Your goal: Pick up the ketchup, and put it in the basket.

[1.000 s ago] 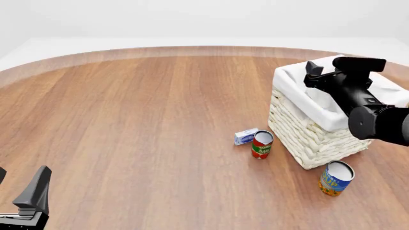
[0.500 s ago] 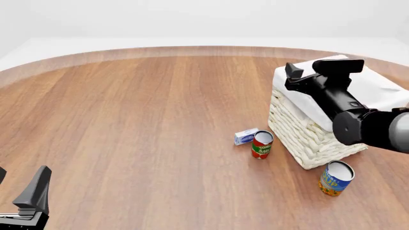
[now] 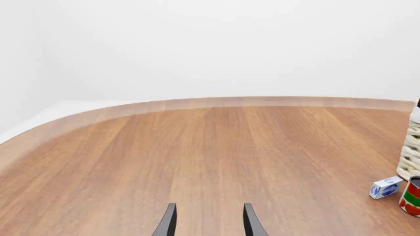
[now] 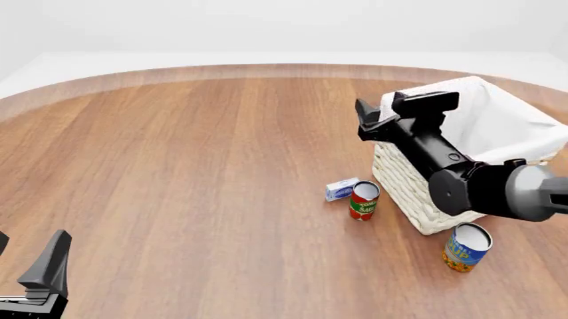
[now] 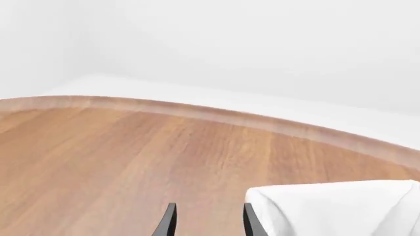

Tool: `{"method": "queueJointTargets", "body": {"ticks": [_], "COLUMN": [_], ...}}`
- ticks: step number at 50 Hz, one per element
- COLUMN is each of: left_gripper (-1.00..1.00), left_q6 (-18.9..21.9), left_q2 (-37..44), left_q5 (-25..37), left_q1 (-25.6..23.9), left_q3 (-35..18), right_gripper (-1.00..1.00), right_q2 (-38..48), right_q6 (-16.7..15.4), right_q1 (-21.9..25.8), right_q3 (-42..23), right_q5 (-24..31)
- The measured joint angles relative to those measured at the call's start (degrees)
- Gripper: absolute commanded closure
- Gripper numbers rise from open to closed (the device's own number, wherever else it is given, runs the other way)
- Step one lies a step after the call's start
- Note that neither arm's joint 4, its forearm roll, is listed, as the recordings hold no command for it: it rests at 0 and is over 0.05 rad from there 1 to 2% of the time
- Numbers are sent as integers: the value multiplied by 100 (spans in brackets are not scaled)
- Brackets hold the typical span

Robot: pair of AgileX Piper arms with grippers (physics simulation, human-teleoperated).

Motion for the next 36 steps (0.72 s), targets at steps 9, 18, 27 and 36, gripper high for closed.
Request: {"method": "queueJointTargets", "body": {"ticks": [9,18,27,36], "left_gripper": [-100,-100,-100,-100], "left_q6": [0,0,0,0], "left_q2": [0,0,0,0], "left_q5": [0,0,0,0], "left_q1": [0,0,0,0], "left_q3": [0,0,0,0], "right_gripper": [-100,-100,-100,-100], "right_q2": [137,251,204,-743], "right_q6": [-164,-317,-640,-897], "right_q1": [495,1285,2275,2831], "right_q3": [123,537,1579,2806], "right_q5": [-244,-746,-1756,-2313]}}
